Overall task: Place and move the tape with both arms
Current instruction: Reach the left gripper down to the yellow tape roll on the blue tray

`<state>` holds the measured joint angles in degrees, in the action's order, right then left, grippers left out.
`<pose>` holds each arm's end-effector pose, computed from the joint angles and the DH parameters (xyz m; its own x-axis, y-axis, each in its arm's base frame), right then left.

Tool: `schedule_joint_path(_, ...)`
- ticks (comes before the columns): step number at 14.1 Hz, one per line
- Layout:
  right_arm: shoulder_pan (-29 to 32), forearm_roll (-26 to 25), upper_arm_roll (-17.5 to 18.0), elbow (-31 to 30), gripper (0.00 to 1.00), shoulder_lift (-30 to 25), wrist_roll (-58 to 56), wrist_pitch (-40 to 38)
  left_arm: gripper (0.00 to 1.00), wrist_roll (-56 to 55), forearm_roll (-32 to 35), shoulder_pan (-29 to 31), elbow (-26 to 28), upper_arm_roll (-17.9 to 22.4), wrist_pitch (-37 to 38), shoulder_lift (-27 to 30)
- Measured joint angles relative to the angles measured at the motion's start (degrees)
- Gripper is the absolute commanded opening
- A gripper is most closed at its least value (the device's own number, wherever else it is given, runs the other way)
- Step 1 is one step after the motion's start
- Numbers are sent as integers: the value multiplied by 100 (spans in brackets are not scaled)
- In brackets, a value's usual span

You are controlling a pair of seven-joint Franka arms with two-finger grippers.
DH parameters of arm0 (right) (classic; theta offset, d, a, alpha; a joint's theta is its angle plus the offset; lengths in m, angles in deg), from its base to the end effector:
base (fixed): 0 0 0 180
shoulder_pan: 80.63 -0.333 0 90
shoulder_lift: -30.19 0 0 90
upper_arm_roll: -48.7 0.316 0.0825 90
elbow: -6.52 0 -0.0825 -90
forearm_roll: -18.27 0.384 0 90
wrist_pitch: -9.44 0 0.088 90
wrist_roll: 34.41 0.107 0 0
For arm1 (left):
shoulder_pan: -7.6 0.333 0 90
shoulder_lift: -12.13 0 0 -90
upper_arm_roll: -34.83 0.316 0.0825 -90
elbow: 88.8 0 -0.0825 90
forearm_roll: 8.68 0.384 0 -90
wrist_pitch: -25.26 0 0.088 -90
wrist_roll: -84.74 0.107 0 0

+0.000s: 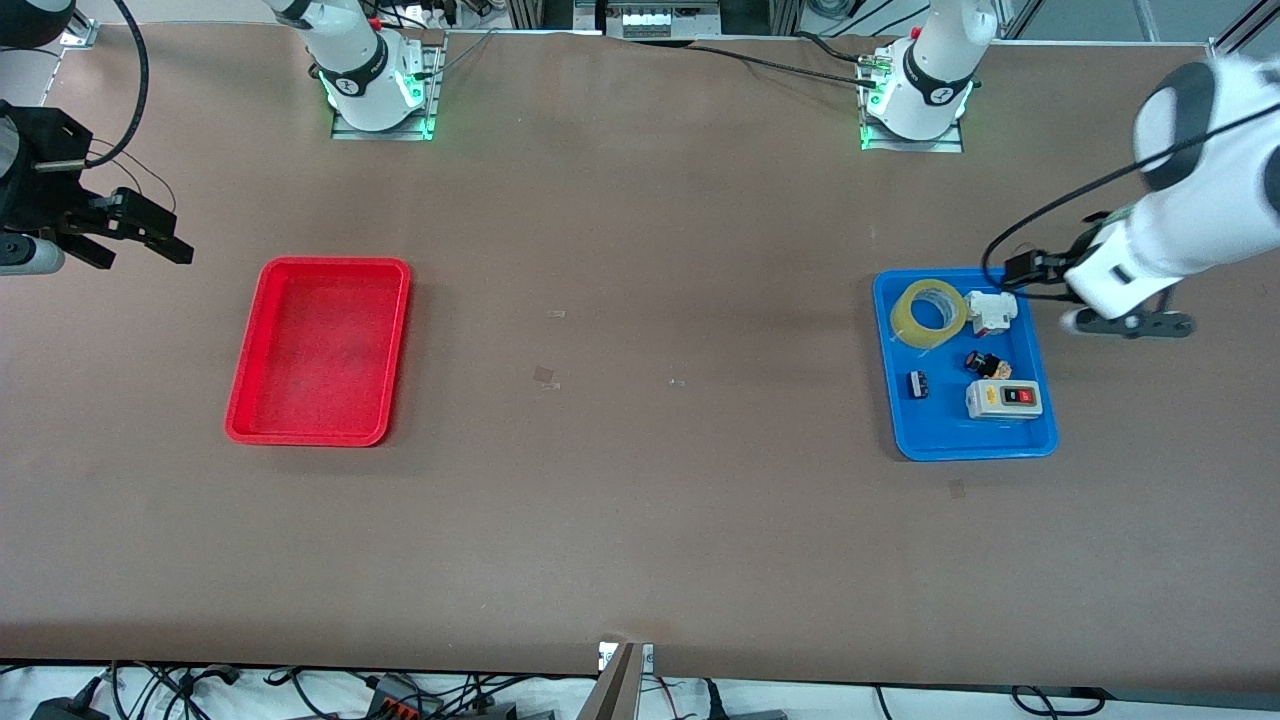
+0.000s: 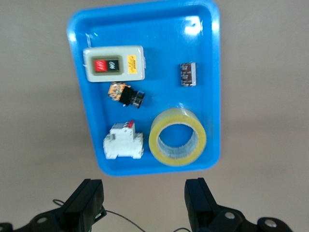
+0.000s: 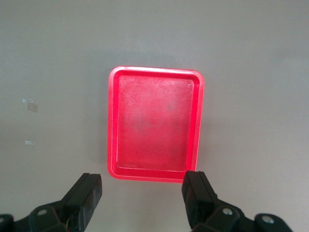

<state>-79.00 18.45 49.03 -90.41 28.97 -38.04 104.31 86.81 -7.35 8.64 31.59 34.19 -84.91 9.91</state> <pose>0.5523 -0.0122 0.5863 0.9991 0.0404 -0.0144 0.0403 -0.9992 -0.0039 0.5255 0.0053 0.3847 0.9757 -0.0374 -0.2160 -0.0408 -0.9991 -0.0113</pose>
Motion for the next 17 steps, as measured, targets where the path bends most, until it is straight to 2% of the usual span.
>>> schedule_joint_path(2,0,0,0,0,100,0,0,-1,100,10,0,6,759,0,-858,-41)
schedule_joint_path(4,-1,0,0,0,100,1,0,-1,100,10,0,10,1217,0,-1345,-117)
schedule_joint_path(12,-1,0,-1,0,100,1,0,-11,98,10,0,7,1346,-2,-2210,-1008)
schedule_joint_path(13,-1,0,-2,0,100,2,0,-11,78,10,0,7,1345,-2,-2283,-1097)
schedule_joint_path(15,-1,0,-2,0,100,2,0,-13,22,4,0,7,1342,-2,-2324,-1199)
schedule_joint_path(16,-1,0,-2,0,100,2,0,-13,8,1,0,7,1340,-2,-2324,-1214)
schedule_joint_path(17,-1,0,-2,0,100,2,0,-14,0,1,0,7,1331,-2,-2324,-1214)
